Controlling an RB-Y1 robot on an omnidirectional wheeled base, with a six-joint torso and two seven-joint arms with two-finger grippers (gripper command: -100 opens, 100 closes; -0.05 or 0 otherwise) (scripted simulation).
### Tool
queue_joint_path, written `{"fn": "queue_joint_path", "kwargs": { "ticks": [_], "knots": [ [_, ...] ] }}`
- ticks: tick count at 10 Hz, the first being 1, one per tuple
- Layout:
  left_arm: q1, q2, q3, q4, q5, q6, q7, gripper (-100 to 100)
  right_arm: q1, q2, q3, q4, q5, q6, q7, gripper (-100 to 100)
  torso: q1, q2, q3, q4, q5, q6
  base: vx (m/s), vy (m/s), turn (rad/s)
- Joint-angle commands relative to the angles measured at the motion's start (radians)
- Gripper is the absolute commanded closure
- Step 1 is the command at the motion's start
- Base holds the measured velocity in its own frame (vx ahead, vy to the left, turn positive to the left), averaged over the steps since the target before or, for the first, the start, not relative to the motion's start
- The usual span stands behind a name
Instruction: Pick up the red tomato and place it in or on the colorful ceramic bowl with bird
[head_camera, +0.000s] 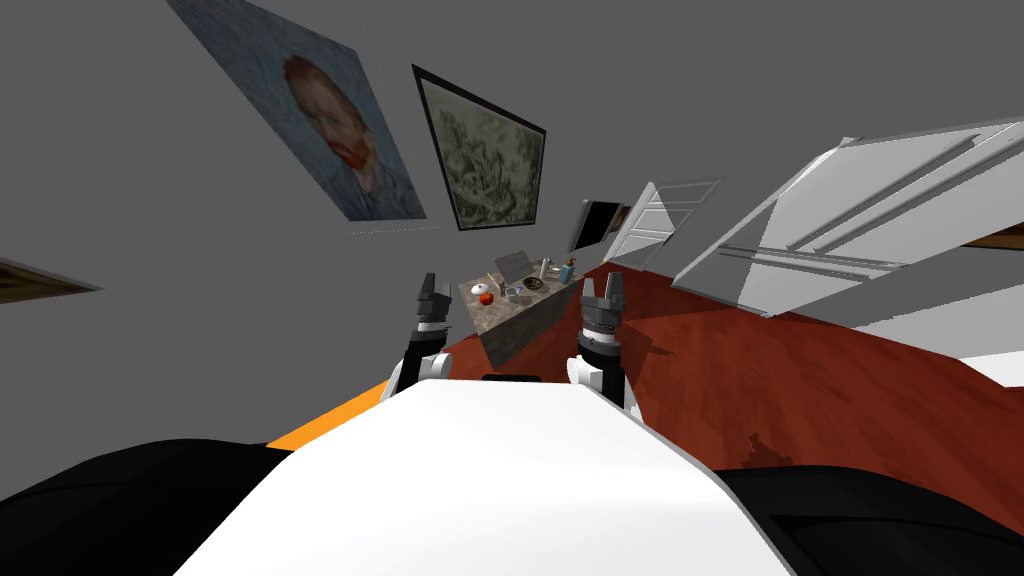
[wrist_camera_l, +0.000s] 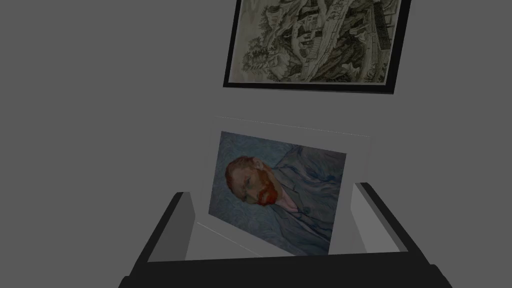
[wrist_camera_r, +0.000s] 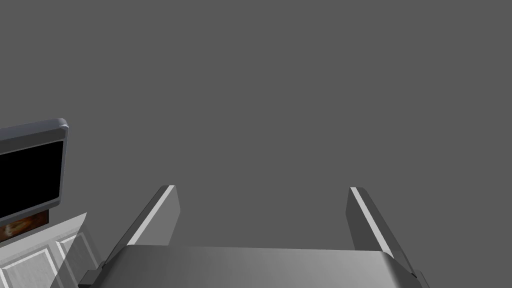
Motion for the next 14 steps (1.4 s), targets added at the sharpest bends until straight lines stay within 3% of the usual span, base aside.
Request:
{"fn": "queue_joint_path", "kwargs": {
  "ticks": [1, 7, 14],
  "knots": [
    [-0.009, 0.034, 0.013, 0.005, 0.002, 0.028, -0.008, -100, 0.0, 0.0, 0.0, 0.0, 0.0, 0.0, 0.0, 0, 0.0, 0.0, 0.0, 0.0, 0.0, 0.0, -0.011, -0.033, 0.005],
    [-0.041, 0.087, 0.062, 0.027, 0.008, 0.138, -0.038, -100, 0.0, 0.0, 0.0, 0.0, 0.0, 0.0, 0.0, 0, -0.005, -0.001, 0.0, 0.0, -0.001, 0.0, 0.005, -0.076, 0.004],
    [-0.079, 0.135, 0.141, 0.076, 0.021, 0.327, -0.078, -100, 0.0, 0.0, 0.0, 0.0, 0.0, 0.0, 0.0, 0, -0.005, -0.001, -0.001, 0.0, -0.001, 0.0, 0.011, -0.089, -0.016]
  ]
}}
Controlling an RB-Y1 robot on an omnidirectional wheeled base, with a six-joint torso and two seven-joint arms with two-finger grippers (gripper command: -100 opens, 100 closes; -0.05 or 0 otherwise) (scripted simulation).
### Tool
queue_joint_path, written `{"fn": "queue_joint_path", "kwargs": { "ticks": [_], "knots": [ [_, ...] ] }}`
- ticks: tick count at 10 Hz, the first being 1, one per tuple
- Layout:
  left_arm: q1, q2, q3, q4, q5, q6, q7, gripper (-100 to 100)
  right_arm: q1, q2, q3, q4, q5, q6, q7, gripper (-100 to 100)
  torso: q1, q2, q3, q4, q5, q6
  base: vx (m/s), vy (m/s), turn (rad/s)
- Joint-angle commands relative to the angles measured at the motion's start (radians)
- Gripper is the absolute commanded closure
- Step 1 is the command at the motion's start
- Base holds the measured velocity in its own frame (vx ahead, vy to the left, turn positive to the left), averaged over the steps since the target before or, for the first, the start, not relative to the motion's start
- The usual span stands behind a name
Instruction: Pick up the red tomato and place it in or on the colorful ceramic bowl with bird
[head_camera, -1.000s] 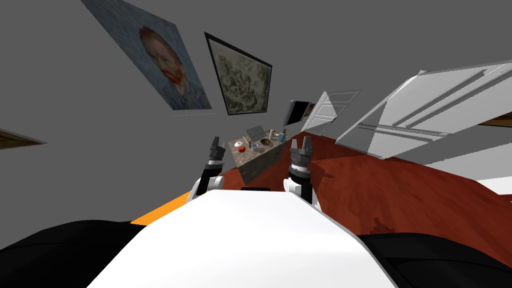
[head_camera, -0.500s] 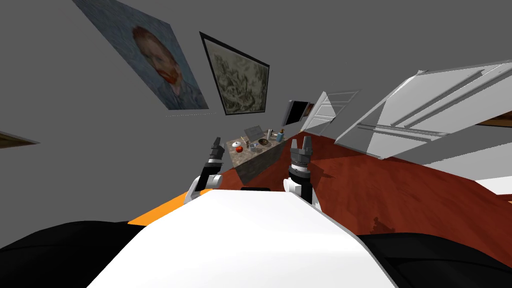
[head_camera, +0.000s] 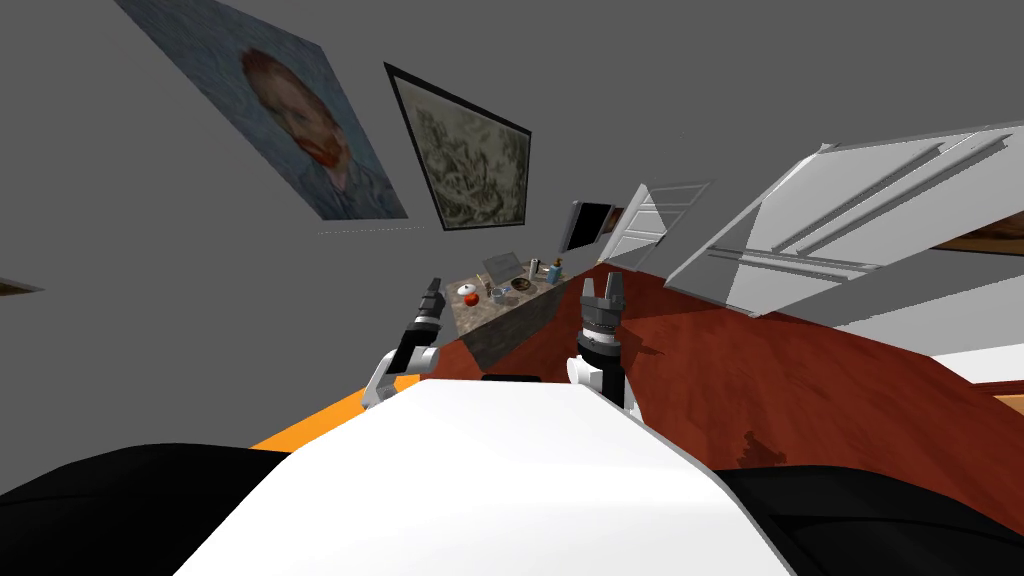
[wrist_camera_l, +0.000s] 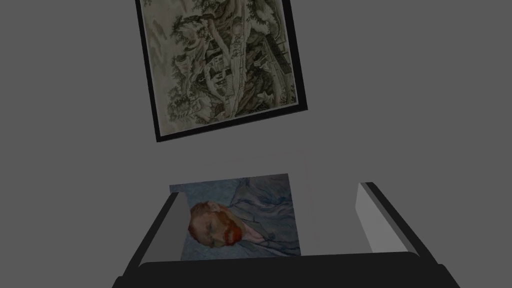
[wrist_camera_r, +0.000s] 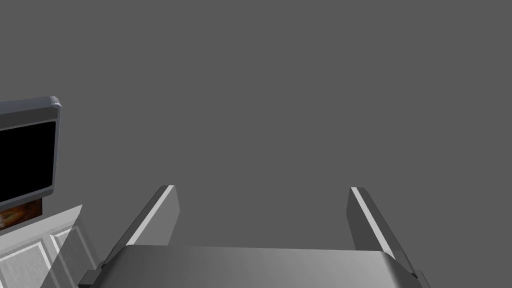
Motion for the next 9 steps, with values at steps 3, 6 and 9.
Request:
{"fn": "queue_joint_path", "kwargs": {
  "ticks": [3, 6, 9],
  "knots": [
    [-0.008, 0.018, 0.028, 0.025, 0.005, 0.094, -0.015, -100, 0.0, 0.0, 0.0, 0.0, 0.0, 0.0, 0.0, 0, 0.002, 0.001, 0.0, 0.0, 0.0, 0.0, 0.018, -0.059, -0.03],
    [-0.012, 0.035, 0.05, 0.047, 0.011, 0.162, -0.022, -100, 0.0, 0.0, 0.0, 0.0, 0.0, 0.0, 0.0, 0, 0.001, 0.0, 0.0, 0.0, 0.0, 0.0, 0.032, -0.066, -0.04],
    [-0.014, 0.053, 0.071, 0.07, 0.016, 0.231, -0.028, -100, 0.0, 0.0, 0.0, 0.0, 0.0, 0.0, 0.0, 0, 0.003, 0.0, 0.0, 0.0, 0.001, 0.0, 0.034, -0.048, -0.05]
  ]
}}
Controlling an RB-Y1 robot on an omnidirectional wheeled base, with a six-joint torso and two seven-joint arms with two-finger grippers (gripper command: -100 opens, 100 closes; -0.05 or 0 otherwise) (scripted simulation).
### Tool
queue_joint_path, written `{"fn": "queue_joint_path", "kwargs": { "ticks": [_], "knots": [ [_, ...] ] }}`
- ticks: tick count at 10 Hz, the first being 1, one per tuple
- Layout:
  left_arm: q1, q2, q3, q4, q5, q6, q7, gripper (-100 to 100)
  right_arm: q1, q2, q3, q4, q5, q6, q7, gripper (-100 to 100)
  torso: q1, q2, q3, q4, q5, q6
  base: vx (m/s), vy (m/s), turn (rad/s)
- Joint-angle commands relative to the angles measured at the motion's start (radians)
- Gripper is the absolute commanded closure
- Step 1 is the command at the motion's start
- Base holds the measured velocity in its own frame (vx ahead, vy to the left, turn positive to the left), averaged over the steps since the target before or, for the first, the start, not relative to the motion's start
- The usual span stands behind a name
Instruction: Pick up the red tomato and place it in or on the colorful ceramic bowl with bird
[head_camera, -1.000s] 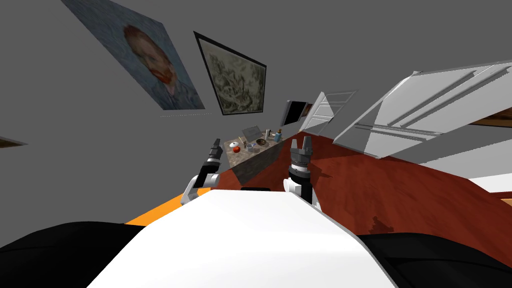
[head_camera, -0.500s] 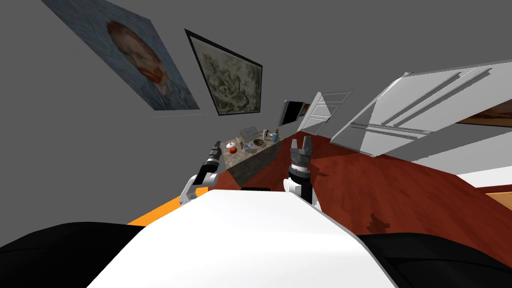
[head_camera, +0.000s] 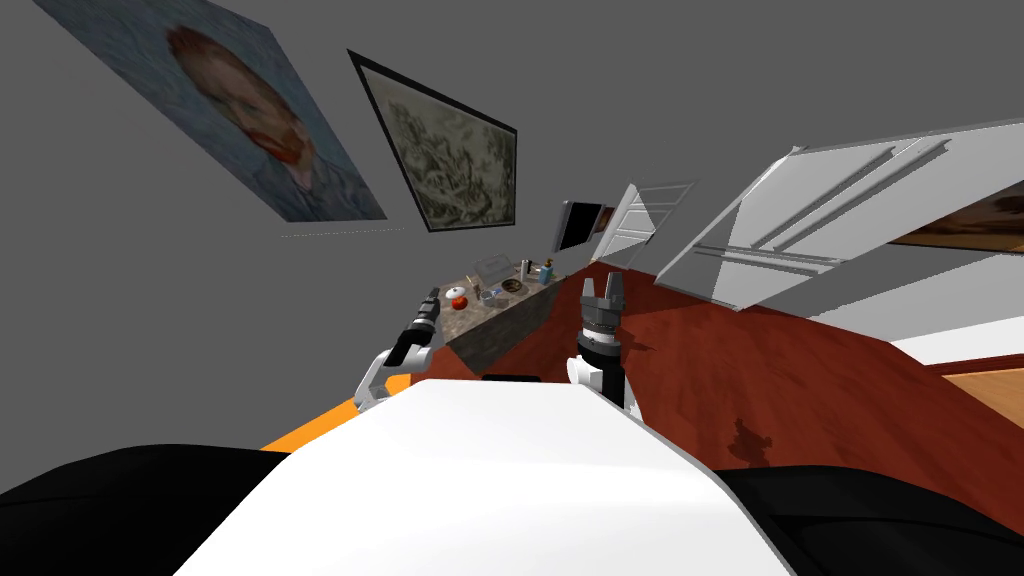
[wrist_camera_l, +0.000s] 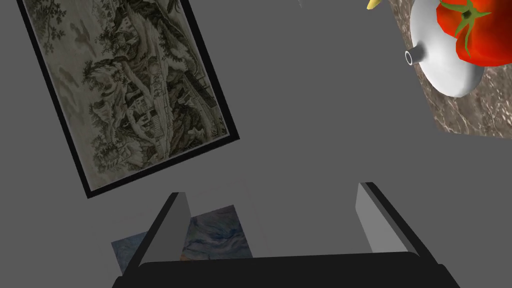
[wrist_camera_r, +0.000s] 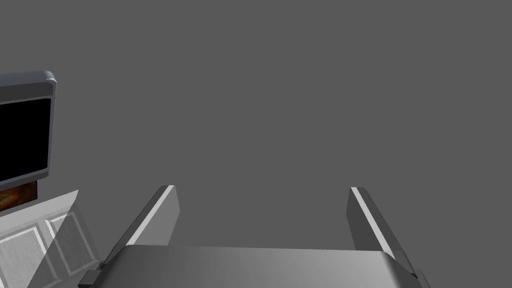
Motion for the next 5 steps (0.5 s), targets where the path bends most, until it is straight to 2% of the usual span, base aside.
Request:
{"fn": "queue_joint_path", "kwargs": {
  "ticks": [1, 5],
  "knots": [
    [-0.001, 0.013, 0.012, 0.013, 0.004, 0.048, -0.002, -100, 0.0, 0.0, 0.0, 0.0, 0.0, 0.0, 0.0, 0, 0.0, 0.0, 0.0, 0.0, 0.0, 0.0, 0.033, -0.047, -0.051],
    [0.004, 0.048, 0.038, 0.051, 0.013, 0.148, -0.005, -100, 0.0, 0.0, 0.0, 0.0, 0.0, 0.0, 0.0, 0, 0.001, 0.0, 0.0, 0.0, 0.0, 0.0, 0.04, -0.039, -0.064]
  ]
}}
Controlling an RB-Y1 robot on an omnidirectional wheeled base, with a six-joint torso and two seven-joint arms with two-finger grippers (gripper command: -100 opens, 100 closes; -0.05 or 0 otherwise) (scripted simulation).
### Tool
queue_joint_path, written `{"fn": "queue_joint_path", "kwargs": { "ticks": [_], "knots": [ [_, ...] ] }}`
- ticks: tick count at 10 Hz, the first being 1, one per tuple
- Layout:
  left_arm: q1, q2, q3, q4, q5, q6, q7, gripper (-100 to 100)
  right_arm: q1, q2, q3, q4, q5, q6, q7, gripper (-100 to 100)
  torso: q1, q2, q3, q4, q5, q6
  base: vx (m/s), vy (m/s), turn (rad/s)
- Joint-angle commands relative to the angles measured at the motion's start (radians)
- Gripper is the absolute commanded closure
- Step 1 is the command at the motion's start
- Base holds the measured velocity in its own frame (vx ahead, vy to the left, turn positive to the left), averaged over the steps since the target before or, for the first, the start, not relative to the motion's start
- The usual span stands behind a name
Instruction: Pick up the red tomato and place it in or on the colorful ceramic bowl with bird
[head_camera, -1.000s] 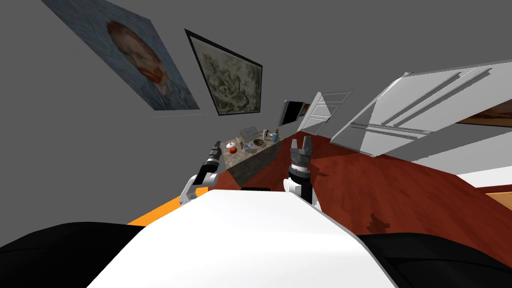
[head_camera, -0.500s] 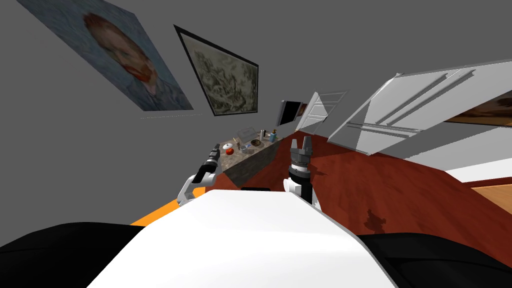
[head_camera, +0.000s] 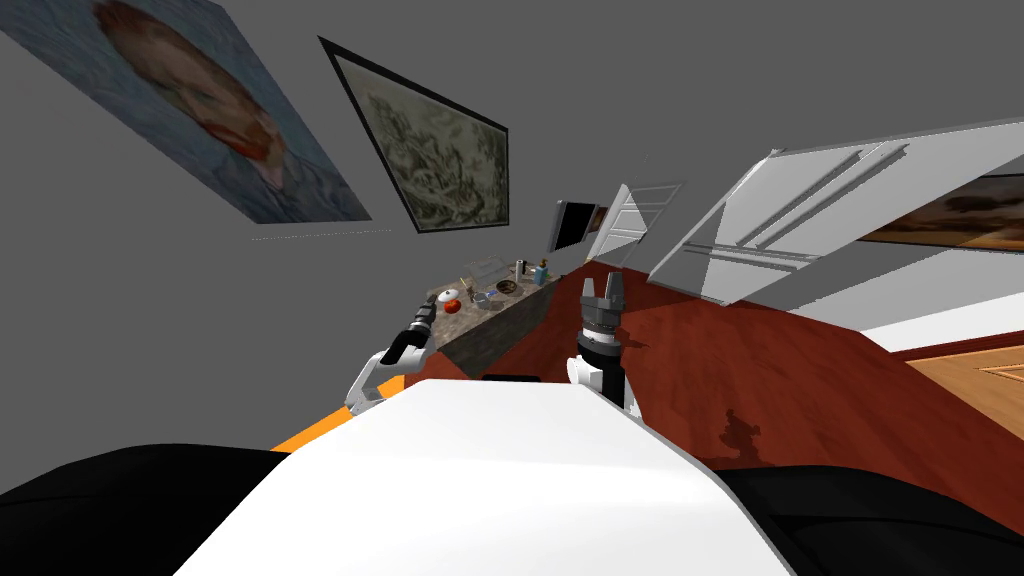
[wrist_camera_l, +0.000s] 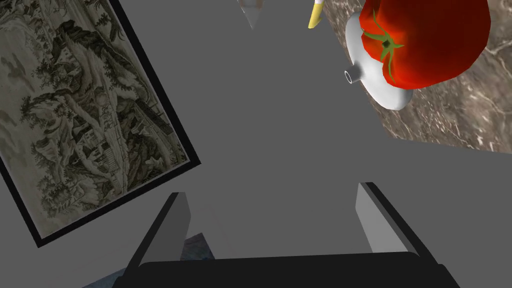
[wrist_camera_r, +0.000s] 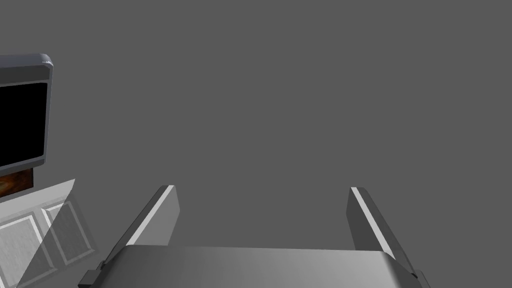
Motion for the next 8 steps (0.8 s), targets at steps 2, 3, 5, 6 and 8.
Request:
{"fn": "queue_joint_path", "kwargs": {
  "ticks": [2, 3, 5, 6, 8],
  "knots": [
    [0.003, 0.029, 0.018, 0.037, 0.005, 0.079, -0.001, -100, 0.0, 0.0, 0.0, 0.0, 0.0, 0.0, 0.0, 0, 0.0, -0.001, 0.0, 0.0, 0.0, 0.0, 0.058, -0.033, -0.104],
    [0.006, 0.042, 0.024, 0.049, 0.008, 0.108, 0.0, -100, 0.0, 0.0, 0.0, 0.0, 0.0, 0.0, 0.0, 0, 0.0, -0.001, -0.001, 0.0, 0.0, 0.0, 0.064, -0.031, -0.094],
    [0.015, 0.069, 0.036, 0.074, 0.013, 0.168, 0.003, -100, 0.0, 0.0, 0.0, 0.0, 0.0, 0.0, 0.0, 0, 0.0, -0.001, -0.001, 0.0, 0.0, 0.0, 0.057, -0.024, -0.099],
    [0.02, 0.082, 0.04, 0.086, 0.016, 0.194, 0.004, -100, 0.0, 0.0, 0.0, 0.0, 0.0, 0.0, 0.0, 0, 0.0, -0.001, -0.001, 0.0, 0.0, 0.0, 0.065, -0.014, -0.101],
    [0.029, 0.108, 0.048, 0.108, 0.021, 0.242, 0.009, -100, 0.0, 0.0, 0.0, 0.0, 0.0, 0.0, 0.0, 0, 0.001, -0.002, -0.001, 0.0, 0.0, 0.0, 0.065, -0.008, -0.098]
  ]
}}
